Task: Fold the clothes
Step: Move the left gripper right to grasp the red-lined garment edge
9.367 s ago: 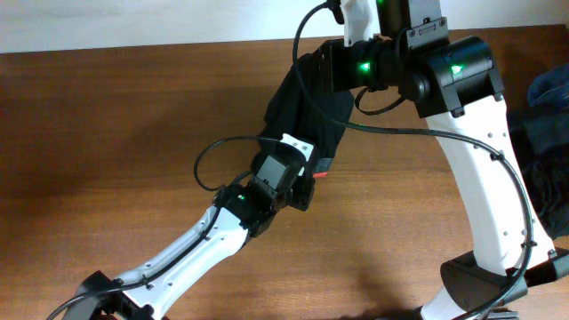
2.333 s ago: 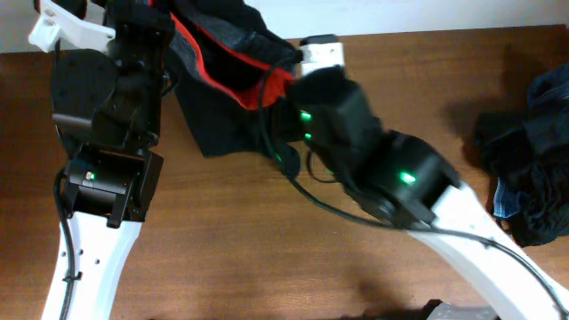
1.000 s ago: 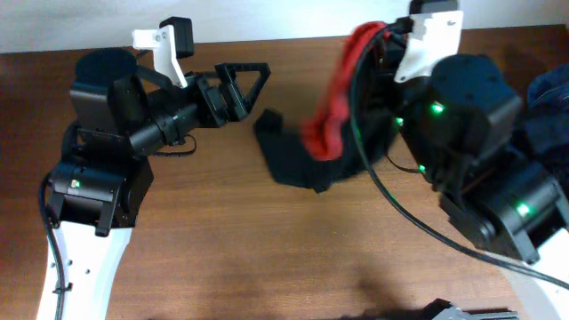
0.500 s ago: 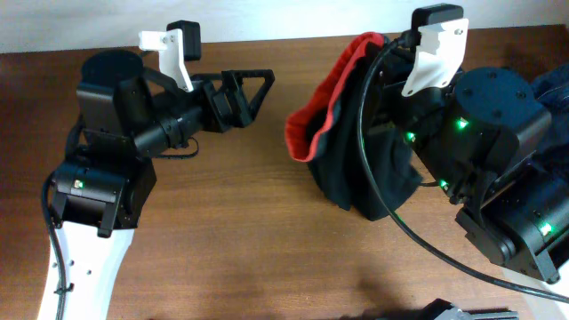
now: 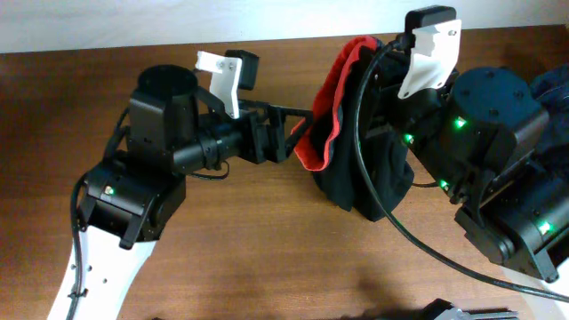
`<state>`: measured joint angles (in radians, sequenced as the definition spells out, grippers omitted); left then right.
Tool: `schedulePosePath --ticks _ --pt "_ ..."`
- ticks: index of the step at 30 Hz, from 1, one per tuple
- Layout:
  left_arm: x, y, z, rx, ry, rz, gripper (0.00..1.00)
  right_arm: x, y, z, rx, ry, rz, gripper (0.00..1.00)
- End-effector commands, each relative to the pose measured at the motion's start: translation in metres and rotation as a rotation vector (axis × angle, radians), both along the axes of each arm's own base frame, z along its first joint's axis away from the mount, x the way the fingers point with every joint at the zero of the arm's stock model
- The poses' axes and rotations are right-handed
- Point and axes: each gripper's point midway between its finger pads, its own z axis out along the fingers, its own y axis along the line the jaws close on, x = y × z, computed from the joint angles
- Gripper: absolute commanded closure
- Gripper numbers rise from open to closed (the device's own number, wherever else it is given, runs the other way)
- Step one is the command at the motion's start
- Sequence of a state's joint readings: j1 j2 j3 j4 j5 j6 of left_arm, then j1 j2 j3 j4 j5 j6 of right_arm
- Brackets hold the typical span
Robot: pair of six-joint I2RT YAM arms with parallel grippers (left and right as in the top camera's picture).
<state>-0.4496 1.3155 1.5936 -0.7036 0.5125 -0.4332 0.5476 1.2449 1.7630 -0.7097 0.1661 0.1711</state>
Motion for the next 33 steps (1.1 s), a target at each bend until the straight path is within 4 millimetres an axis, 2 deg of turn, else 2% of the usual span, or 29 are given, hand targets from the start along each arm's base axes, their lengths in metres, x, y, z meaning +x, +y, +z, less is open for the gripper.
schedulePosePath --ticks 1,2,9,12,15,21,25,33 --pt "0.014 0.01 0.003 0.09 -0.112 0.067 0.11 0.0 0.006 0.0 -0.003 0.0 0.034 0.96" --pt "0.019 0.012 0.002 0.113 -0.13 0.08 0.16 0.0 0.007 0.0 -0.002 0.001 0.04 0.96" --pt "0.041 0.004 -0.015 0.271 -0.302 -0.009 0.27 -0.002 0.012 0.001 0.007 -0.003 0.071 0.96" --pt "0.05 -0.002 -0.028 0.33 -0.341 -0.057 0.29 -0.003 0.014 0.001 0.01 -0.001 0.084 0.96" --pt "0.058 -0.006 -0.043 0.372 -0.347 -0.086 0.37 -0.003 0.014 0.002 0.01 -0.003 0.084 0.96" --pt "0.073 -0.013 -0.064 0.387 -0.311 -0.095 0.38 -0.003 0.014 0.003 0.012 -0.007 0.084 0.96" --pt "0.079 -0.016 -0.068 0.387 -0.312 -0.095 0.43 -0.003 0.014 0.003 0.012 -0.006 0.084 0.96" --pt "0.083 -0.019 -0.06 0.37 -0.346 -0.087 0.58 -0.003 0.014 0.001 0.009 0.0 0.084 0.96"
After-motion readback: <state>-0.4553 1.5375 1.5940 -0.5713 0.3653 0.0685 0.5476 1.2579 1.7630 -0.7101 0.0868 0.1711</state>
